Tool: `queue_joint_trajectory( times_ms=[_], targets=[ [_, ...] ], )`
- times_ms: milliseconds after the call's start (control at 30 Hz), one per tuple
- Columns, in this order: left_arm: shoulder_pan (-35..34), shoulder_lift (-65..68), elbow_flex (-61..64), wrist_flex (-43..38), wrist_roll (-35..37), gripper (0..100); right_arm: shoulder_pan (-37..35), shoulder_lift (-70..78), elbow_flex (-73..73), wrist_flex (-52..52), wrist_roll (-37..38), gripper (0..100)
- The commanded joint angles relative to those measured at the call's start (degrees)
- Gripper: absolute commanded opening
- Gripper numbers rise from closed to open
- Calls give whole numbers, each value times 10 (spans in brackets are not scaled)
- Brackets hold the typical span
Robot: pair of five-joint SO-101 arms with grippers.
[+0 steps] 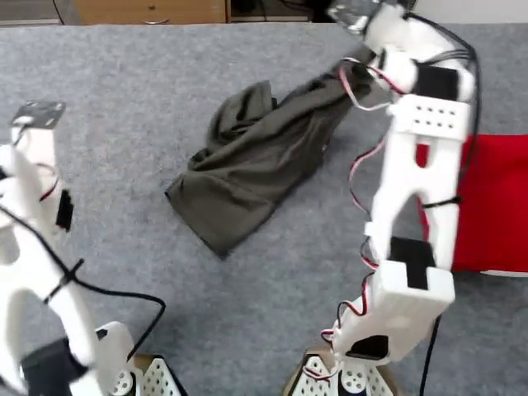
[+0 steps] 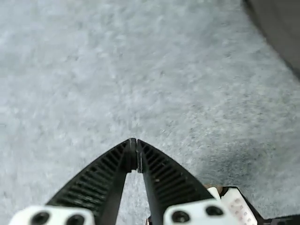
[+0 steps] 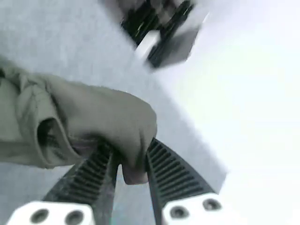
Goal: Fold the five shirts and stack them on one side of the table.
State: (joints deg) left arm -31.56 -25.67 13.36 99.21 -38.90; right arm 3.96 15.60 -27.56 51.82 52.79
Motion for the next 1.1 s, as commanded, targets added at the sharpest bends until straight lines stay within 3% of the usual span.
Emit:
queue_joint_trajectory(
  times_ms=[0,200,367,733,933,1067],
  targets=[
    [-42,-58,18,7,-6,19,-35,2,-7,-31,13,16],
    [-77,-88,45,6,-7,20,-36,3,-10,80,-30,125],
    [-96,-91,66,6,-40,19,-25,-15,-70,192,-35,130],
    [-102,-94,77,6,-40,19,-28,-29,-261,491,-35,131],
    [-170,-94,82,-24,-33,19,-54,-47,-225,505,-84,129],
    [-240,-88,83,-90,18,19,-93,-79,-121,506,-87,127]
  ],
)
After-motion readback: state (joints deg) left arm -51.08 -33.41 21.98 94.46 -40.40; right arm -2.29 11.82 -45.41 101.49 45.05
